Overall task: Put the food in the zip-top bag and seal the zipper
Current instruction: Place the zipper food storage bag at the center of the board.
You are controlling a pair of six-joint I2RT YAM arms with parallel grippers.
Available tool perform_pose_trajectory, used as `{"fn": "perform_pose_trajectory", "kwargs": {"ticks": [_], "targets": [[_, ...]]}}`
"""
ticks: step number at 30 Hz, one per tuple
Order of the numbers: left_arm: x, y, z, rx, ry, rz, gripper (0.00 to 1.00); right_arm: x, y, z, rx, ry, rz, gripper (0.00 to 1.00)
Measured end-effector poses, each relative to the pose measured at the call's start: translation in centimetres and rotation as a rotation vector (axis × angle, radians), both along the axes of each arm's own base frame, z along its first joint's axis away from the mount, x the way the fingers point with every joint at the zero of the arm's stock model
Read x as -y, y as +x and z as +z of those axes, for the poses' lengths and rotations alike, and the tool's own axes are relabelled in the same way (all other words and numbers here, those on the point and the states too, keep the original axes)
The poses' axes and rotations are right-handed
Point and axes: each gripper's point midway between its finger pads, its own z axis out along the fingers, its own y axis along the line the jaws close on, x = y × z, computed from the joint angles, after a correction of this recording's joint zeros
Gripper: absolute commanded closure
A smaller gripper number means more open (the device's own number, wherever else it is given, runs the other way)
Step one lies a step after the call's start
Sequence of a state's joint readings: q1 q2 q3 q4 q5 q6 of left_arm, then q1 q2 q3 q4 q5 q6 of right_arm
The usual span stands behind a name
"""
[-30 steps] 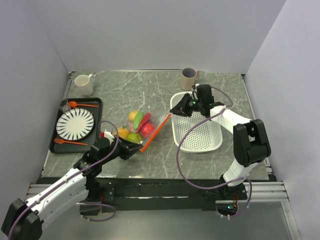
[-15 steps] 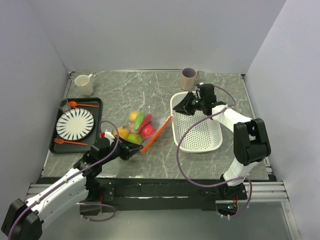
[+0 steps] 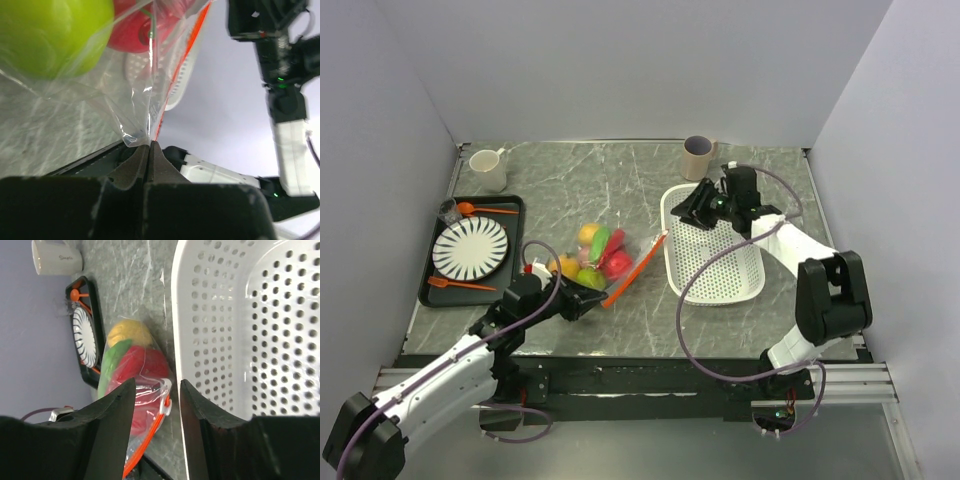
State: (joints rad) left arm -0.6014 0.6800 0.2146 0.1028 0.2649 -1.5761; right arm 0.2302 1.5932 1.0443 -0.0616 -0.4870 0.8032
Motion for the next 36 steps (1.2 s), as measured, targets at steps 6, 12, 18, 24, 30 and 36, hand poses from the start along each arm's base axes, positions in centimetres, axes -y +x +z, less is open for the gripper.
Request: {"fn": "perform_pose_trajectory", "kwargs": {"ticks": [6,12,18,24,30,36], "targets": [[0.3,0.6,1.1,0.044,0.086,-0.037,0.99,2.8,-1.0,0.6,0.037,-0.091,-0.050,0.52],[1.3,1.4,2.4,0.103,0.126,-0.088,0.99,6.1,-1.9,-0.3,0.027,-0.195,-0.102,0.52],[2.7,1.1,0.5,0.055,0.163,-0.183,0.96,8.7,-3.2,-1.3,0.011,-0.268,-0.142,0.53],[4.8,0.7,1.0,0.082,0.161,-0.301,0.73,11.1,-3.8,-2.5,-0.025,-0.315,-0.183,0.53],[6.4,1.0,3.4,0.207,0.224,-0.433,0.41,12.3,-4.4,-3.0,-0.040,-0.336,-0.194,0.53],[6.0,1.5,5.8,0.345,0.348,-0.514,0.13,13.0,-4.6,-3.2,-0.041,-0.357,-0.188,0.53]]}}
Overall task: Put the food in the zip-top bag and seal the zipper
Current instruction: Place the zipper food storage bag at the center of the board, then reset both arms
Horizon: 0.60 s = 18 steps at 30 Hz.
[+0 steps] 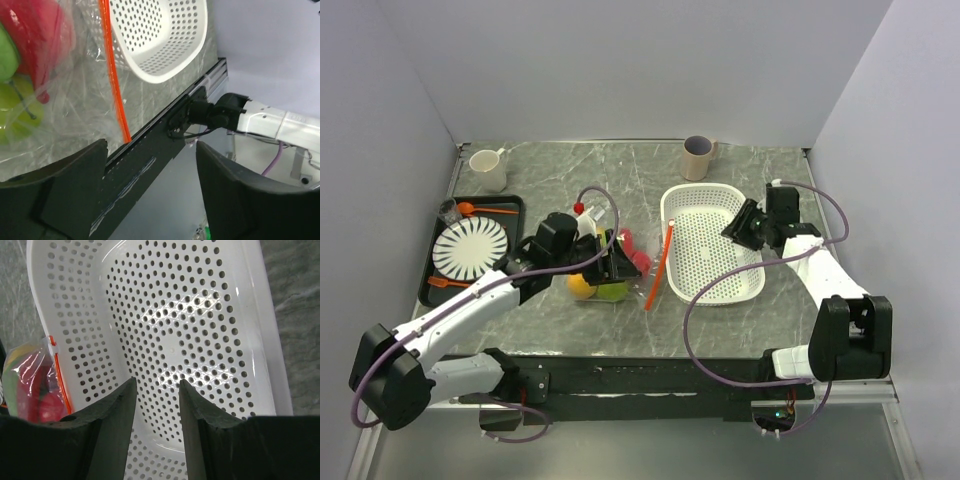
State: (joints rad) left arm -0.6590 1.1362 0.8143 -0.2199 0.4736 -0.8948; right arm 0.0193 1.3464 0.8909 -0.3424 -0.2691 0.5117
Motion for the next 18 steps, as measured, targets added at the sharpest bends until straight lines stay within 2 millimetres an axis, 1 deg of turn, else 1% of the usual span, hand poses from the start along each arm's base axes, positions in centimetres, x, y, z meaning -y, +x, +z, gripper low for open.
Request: {"fn": "perform_pose_trajectory", "kwargs": {"ticks": [1,3,6,9,10,12,13,14,16,17,18], "targets": [[-0.2,-0.1,0.1,0.016,0.020,-0.014,0.07,0.1,0.0,0.0,-0.001,-0.004,0.002,0.53],[-0.6,-0.2,0.1,0.038,0.062,-0.034,0.02,0.2,-0.2,-0.1,-0.005,-0.008,0.004,0.53],[-1.4,-0.3,0.0,0.058,0.126,-0.043,0.01,0.3,-0.4,-0.2,-0.012,-0.015,0.008,0.53],[-2.3,0.2,0.0,0.084,0.188,-0.022,0.01,0.4,-0.5,-0.4,-0.016,-0.021,0.015,0.52],[-2.6,0.4,-0.1,0.092,0.208,-0.011,0.01,0.4,-0.5,-0.4,-0.016,-0.025,0.016,0.47],[-3.2,0.9,-0.3,0.107,0.245,0.014,0.01,0.5,-0.5,-0.3,-0.013,-0.032,0.018,0.43],[-3.3,1.1,-0.2,0.113,0.256,0.023,0.01,0.5,-0.6,-0.2,-0.008,-0.035,0.022,0.39],[-3.6,1.3,-0.1,0.117,0.273,0.033,0.01,0.5,-0.6,0.1,0.007,-0.037,0.028,0.37],[-3.7,1.9,0.4,0.130,0.295,0.048,0.01,0.4,-0.8,1.2,0.065,-0.039,0.043,0.30],[-3.7,2.3,0.8,0.139,0.305,0.054,0.01,0.4,-1.2,2.0,0.107,-0.044,0.049,0.24],[-3.5,3.1,1.4,0.152,0.318,0.065,0.01,0.4,-1.5,2.9,0.145,-0.047,0.049,0.20]]}}
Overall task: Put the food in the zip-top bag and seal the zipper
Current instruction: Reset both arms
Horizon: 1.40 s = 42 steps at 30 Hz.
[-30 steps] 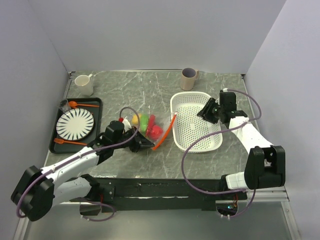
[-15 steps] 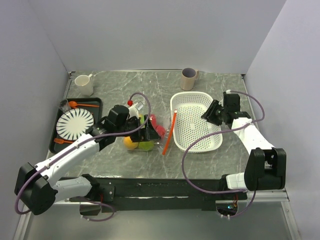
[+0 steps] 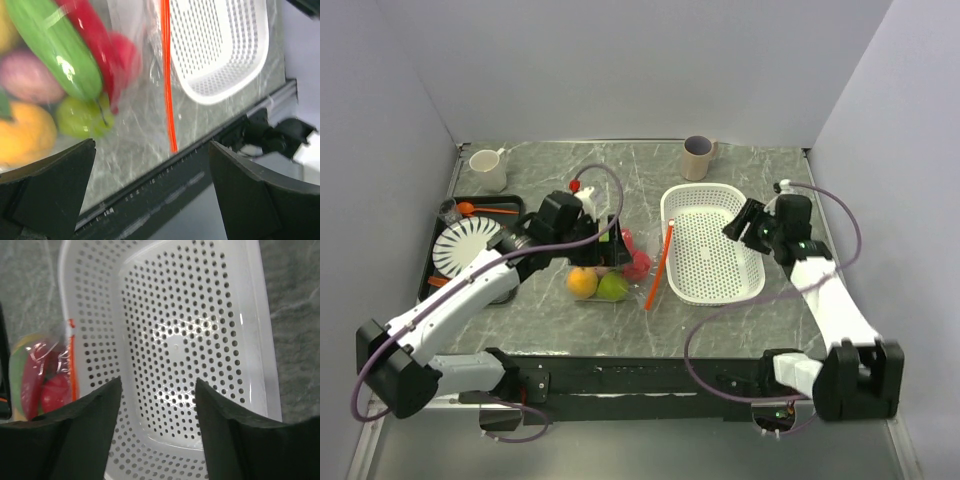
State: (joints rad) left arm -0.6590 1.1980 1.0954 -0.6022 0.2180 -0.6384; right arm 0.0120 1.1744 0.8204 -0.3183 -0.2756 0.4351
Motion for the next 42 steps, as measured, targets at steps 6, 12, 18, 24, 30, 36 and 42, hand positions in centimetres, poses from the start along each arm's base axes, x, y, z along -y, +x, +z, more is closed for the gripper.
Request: {"fn": "perform_pose_trajectory", "kwargs": {"ticks": [6,12,18,24,30,36,42], "targets": [[0.1,3.4,1.1,0.065,0.072,0.059,0.01,1.9,-0.7,6.8,0.297,-0.089,-0.065,0.06],[-0.4,5.0,2.5,0.132,0.103,0.100,0.01,3.7,-0.2,7.7,0.362,-0.154,-0.142,0.00],[-2.1,7.2,4.1,0.225,0.131,0.179,0.01,4.6,-0.1,5.5,0.354,-0.190,-0.176,0.00],[-4.2,9.2,7.2,0.358,0.094,0.247,0.01,5.8,0.4,4.0,0.380,-0.241,-0.226,0.00],[-5.6,10.3,11.1,0.506,0.049,0.309,0.01,7.7,0.7,4.4,0.422,-0.271,-0.343,0.00],[-6.1,11.3,12.1,0.567,0.057,0.304,0.01,9.2,0.0,5.0,0.586,-0.234,-0.472,0.00],[-7.8,14.0,11.5,0.571,0.058,0.293,0.01,8.4,0.6,2.4,0.560,-0.290,-0.375,0.00]]}}
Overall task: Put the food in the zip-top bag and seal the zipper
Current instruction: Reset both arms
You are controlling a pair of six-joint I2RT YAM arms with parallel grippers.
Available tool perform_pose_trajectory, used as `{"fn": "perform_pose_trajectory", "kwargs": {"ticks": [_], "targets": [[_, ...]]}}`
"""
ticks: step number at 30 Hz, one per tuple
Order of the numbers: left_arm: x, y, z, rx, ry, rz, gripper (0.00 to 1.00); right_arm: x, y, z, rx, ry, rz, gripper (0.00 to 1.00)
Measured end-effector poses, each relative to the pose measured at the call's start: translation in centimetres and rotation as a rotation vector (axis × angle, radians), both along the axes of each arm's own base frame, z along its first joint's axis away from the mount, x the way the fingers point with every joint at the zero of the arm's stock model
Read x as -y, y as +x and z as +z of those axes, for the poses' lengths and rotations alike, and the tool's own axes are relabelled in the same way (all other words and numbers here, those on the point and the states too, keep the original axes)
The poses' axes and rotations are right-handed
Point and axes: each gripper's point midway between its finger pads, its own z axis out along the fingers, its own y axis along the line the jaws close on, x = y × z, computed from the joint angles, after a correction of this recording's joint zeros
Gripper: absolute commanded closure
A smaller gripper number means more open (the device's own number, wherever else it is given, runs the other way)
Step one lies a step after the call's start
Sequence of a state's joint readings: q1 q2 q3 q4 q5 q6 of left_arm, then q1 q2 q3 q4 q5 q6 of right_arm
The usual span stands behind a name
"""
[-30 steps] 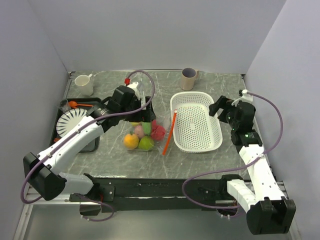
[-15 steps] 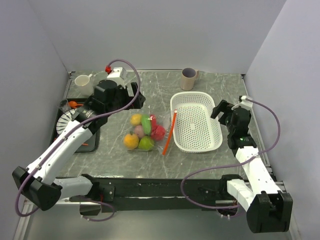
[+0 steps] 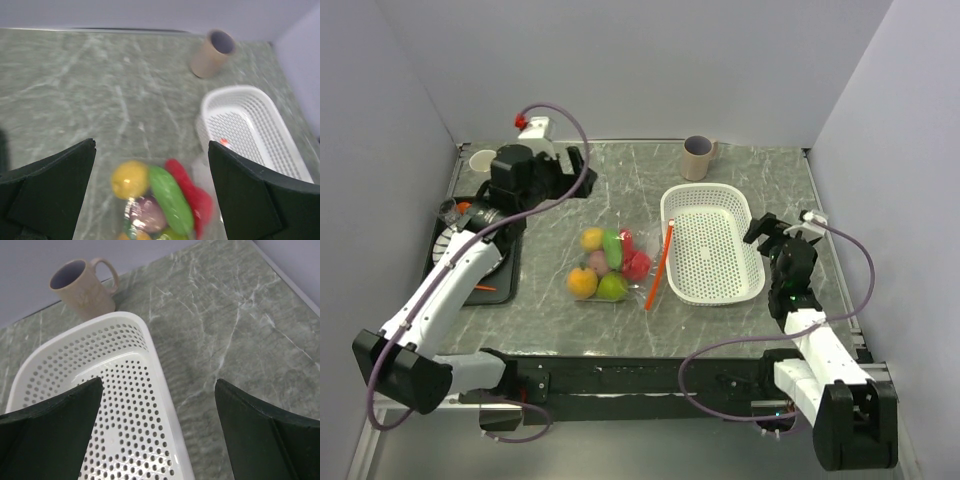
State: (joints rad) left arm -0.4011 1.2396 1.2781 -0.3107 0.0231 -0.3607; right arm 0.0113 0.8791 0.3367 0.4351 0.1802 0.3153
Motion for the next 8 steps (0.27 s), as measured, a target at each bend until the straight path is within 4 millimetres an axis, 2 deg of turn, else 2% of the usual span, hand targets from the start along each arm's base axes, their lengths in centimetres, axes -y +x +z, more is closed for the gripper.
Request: {"fn": "perform_pose_trajectory", "kwargs": {"ticks": [3,5,8], "targets": [[-3.9,1.9,-1.5,0.010,-0.022,0.108,0.01,0.3,0.2,-0.5,-0.020,-0.011,-0.014,0.00],[-6.9,2.6,-3.5,0.006,-0.039,0.198,0.01,0.6,0.3,-0.6,-0.021,-0.021,-0.027,0.00],[-8.9,2.4,-6.5,-0.003,-0.047,0.266,0.01,1.3,0.4,-0.1,-0.001,-0.031,-0.068,0.00]]}}
